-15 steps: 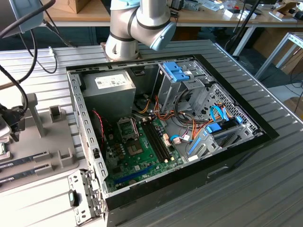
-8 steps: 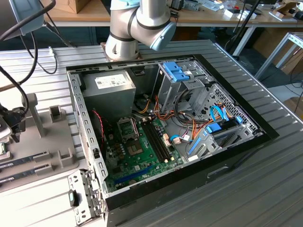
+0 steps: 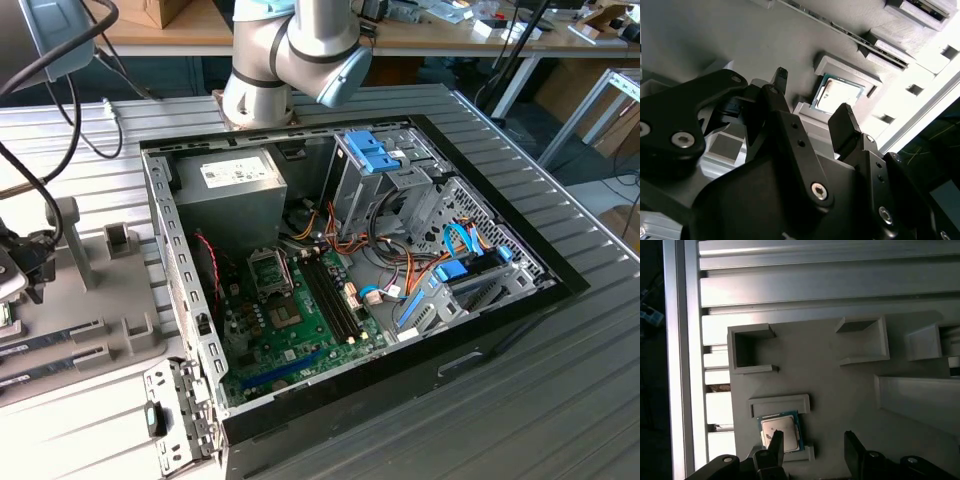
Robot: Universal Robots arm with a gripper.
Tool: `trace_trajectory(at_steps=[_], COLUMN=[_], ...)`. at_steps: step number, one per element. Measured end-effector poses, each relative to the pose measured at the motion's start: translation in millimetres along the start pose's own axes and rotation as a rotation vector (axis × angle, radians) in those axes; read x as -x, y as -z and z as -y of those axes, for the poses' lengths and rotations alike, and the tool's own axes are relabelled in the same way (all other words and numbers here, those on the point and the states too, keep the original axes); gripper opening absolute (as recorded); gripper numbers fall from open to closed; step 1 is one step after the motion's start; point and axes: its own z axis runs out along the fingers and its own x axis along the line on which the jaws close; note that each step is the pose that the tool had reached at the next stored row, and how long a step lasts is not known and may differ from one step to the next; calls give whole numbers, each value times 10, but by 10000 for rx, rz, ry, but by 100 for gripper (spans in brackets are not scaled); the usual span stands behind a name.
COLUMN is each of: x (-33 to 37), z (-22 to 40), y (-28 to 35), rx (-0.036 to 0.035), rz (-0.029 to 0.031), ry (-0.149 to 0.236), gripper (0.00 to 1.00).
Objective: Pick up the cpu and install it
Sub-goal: 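Pick up the cpu and move it towards the insertion slot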
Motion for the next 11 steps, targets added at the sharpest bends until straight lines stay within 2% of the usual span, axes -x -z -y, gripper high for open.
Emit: trace_trajectory(at_steps=[11], x=[-2], z=[3], y=[-80], rx=[0], rz=[-1], ry=[0], gripper=[60])
